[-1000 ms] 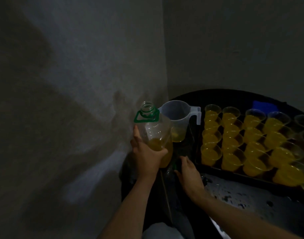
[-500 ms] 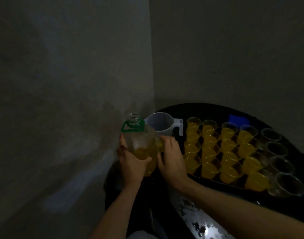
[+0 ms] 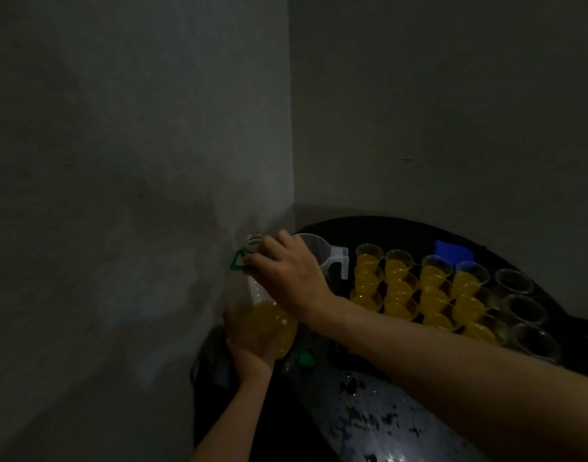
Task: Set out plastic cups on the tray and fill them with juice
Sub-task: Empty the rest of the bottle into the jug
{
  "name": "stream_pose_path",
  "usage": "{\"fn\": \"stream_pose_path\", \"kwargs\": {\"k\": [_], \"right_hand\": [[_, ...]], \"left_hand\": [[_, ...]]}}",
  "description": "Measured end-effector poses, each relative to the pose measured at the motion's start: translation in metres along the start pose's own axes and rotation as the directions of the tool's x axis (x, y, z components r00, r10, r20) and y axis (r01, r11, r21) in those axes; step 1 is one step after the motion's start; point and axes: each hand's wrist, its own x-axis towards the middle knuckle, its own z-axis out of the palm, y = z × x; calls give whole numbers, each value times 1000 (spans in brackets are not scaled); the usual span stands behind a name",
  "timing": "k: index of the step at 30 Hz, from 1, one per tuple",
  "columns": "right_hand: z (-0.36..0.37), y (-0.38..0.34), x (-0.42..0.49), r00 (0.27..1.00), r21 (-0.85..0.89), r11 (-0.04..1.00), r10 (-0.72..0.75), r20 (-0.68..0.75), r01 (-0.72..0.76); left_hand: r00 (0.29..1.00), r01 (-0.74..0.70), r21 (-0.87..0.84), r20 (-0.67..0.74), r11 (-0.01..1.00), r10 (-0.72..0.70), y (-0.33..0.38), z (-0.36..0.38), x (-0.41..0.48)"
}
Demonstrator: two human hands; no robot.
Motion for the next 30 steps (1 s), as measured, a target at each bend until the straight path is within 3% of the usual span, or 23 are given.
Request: {"fn": "stream_pose_path", "kwargs": {"k": [1,3,5,6,8,13,17,30], "right_hand": [[1,2,1,1000,-5,1000,-21,2,21],[2,6,1,999,-9,999,-51,10,51],[-3,12,5,1000,3,1000,-31,4,31],[-7,16,8,1000,17,1000,-7,-3,7],[-16,24,15,999,50,998,37,-6,-37],[-26,45,35,978,96,975,190,91,-199],[-31,61,49,942,142,940,285,176,-311],[-35,93,61,827,230,837,378,415,-497]], "left_hand": [[994,64,-77,-82,995,-70,4,-4,-3],[979,156,-226,-96,961,-181,13,-9,-8],[985,111,-23,-131,994,-113,13,-12,-1],[998,36,113,-52,993,-30,12,-15,1],[999,30,214,-37,976,-23,26,-20,4],[1000,-11,287,-3,958,12,68,-43,22],[992,-124,390,34,913,120,79,-60,36],[953,-303,540,181,785,243,100,-84,57]]}}
